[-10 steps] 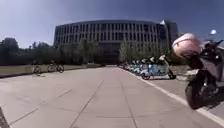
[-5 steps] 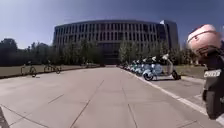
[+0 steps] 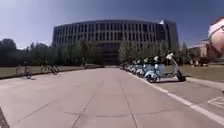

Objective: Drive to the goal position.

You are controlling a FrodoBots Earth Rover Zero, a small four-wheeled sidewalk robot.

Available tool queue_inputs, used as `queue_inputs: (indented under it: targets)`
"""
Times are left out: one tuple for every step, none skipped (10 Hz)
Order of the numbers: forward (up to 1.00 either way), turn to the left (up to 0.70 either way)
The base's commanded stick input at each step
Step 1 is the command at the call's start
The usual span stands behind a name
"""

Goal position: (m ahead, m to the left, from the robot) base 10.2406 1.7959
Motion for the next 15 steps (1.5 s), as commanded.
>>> queue_inputs:
  targets:
    - [0.70, 0.13]
    - [0.70, 0.14]
    - [0.70, 0.07]
    - [0.70, 0.02]
    - [0.70, 0.01]
    - [0.70, 0.01]
    - [0.70, 0.01]
    - [0.70, 0.01]
    - [0.70, 0.01]
    - [0.70, 0.01]
    - [0.70, 0.01]
    - [0.70, 0.01]
    - [0.70, 0.01]
    - [0.70, 0.01]
    - [0.70, 0.01]
